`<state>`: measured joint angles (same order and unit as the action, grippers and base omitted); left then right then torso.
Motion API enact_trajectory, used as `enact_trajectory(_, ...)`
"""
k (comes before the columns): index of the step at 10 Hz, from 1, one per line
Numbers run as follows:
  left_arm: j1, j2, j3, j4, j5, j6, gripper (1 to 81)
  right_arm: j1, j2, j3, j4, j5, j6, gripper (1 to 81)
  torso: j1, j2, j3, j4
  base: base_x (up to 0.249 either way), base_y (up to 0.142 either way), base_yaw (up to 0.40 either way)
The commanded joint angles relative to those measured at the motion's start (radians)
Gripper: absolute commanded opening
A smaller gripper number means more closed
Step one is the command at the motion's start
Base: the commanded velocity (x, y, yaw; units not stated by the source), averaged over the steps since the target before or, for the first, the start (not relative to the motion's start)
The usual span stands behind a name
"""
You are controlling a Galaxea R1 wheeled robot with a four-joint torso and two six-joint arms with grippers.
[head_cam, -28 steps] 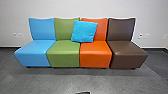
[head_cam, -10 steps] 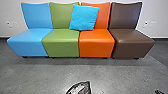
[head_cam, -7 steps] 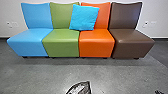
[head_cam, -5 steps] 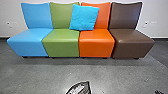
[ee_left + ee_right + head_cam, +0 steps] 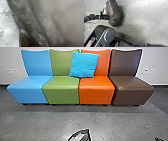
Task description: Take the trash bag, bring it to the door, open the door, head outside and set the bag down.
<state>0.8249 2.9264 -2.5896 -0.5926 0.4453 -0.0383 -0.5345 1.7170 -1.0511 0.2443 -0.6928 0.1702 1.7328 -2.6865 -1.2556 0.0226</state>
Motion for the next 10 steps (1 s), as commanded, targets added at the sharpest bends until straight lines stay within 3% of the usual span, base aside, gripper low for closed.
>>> enact_trajectory(1, -0.049, 0.007, -0.029, 0.02, 0.085, 0.001, 81.1, 0.081, -0.054, 0.025, 0.027, -0.059, 0.003, 81.1, 0.0, 0.0, 0.0, 0.0, 0.0, 0.0, 0.0)
enact_trajectory(6, -0.049, 0.004, -0.029, 0.022, 0.087, 0.006, 81.1, 0.079, -0.052, 0.025, 0.027, -0.059, 0.003, 81.1, 0.0, 0.0, 0.0, 0.0, 0.0, 0.0, 0.0)
enact_trajectory(7, -0.048, 0.005, -0.029, 0.022, 0.087, 0.006, 1.0, 0.079, -0.052, 0.025, 0.026, -0.059, 0.003, 81.1, 0.0, 0.0, 0.0, 0.0, 0.0, 0.0, 0.0)
enact_trajectory(10, -0.045, 0.004, -0.029, 0.02, 0.085, 0.009, 1.0, 0.079, -0.052, 0.025, 0.024, -0.059, 0.003, 81.1, 0.0, 0.0, 0.0, 0.0, 0.0, 0.0, 0.0)
